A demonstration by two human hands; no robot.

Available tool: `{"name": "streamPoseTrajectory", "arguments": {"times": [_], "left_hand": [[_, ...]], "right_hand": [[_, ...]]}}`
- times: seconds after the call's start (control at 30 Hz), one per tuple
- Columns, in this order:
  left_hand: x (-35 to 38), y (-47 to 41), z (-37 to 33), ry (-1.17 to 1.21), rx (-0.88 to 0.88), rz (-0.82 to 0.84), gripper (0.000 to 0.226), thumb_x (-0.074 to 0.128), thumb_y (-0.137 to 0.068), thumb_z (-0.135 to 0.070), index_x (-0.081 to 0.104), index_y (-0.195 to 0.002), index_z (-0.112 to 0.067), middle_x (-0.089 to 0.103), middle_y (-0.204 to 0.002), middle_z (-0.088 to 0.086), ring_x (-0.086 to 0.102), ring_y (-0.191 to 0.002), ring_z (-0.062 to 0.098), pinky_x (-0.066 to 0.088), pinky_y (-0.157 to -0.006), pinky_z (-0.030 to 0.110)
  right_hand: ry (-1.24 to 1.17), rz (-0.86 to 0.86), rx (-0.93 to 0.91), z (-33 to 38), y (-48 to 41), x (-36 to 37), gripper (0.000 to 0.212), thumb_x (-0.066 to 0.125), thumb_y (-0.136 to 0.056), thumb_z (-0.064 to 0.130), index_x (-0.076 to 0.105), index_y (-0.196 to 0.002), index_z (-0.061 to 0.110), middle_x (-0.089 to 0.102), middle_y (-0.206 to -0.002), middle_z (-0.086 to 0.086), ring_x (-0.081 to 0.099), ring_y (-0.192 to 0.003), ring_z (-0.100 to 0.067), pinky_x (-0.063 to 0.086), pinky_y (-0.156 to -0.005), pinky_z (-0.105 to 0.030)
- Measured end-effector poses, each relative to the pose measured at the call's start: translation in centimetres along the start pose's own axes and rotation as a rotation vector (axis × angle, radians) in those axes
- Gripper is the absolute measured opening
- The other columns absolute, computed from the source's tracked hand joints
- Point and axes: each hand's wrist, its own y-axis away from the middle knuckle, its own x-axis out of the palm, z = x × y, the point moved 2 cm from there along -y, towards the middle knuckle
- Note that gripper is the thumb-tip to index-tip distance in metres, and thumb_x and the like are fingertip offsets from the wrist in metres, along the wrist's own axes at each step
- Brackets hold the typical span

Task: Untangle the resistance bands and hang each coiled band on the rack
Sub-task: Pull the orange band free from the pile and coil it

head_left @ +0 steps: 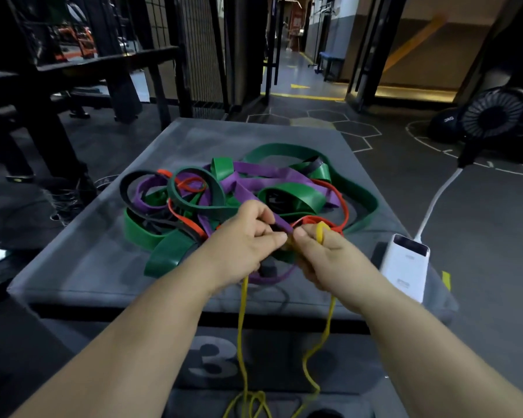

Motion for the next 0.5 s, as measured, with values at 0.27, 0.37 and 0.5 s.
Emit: {"name": "streamPoseTrajectory", "arguments": {"times": [0.27, 0.37, 0.5], "left_hand": [[-1.0, 1.9, 2.8, 0.023, -0.23, 0.462, 0.011, 0.05, -0.099, -0.012, 0.048, -0.089, -0.012, 0.051, -0.069, -0.004, 0.052, -0.063, 0.012, 0.05, -0.071, 0.03], [-1.5, 1.3, 2.0, 0.228, -0.19, 0.235, 0.013, 0.038, -0.103, -0.021, 0.041, -0.095, -0.012, 0.04, -0.063, -0.006, 0.03, -0.053, 0.01, 0.034, -0.053, 0.022], [-2.7, 1.1, 0.4, 0.418, -0.094, 0.172, 0.021, 0.045, -0.098, -0.033, 0.033, -0.092, -0.017, 0.038, -0.065, -0.003, 0.021, -0.051, 0.01, 0.02, -0.048, 0.022]], "right_hand": [[-0.703, -0.201, 0.125, 1.5, 0.1, -5.3, 0.037, 0.039, -0.104, 0.029, 0.046, -0.07, 0.016, 0.03, -0.05, 0.005, 0.025, -0.039, -0.008, 0.021, -0.034, -0.018], [-0.44, 0.011, 0.094, 1.3, 0.3, -6.6, 0.029, 0.051, -0.095, 0.02, 0.06, -0.071, 0.007, 0.057, -0.058, -0.009, 0.055, -0.051, -0.024, 0.047, -0.052, -0.032], [-0.317, 0.366, 0.196, 0.1, 0.5, -5.2, 0.034, 0.055, -0.083, 0.03, 0.077, -0.098, 0.009, 0.071, -0.109, -0.021, 0.067, -0.103, -0.04, 0.051, -0.093, -0.047]]}}
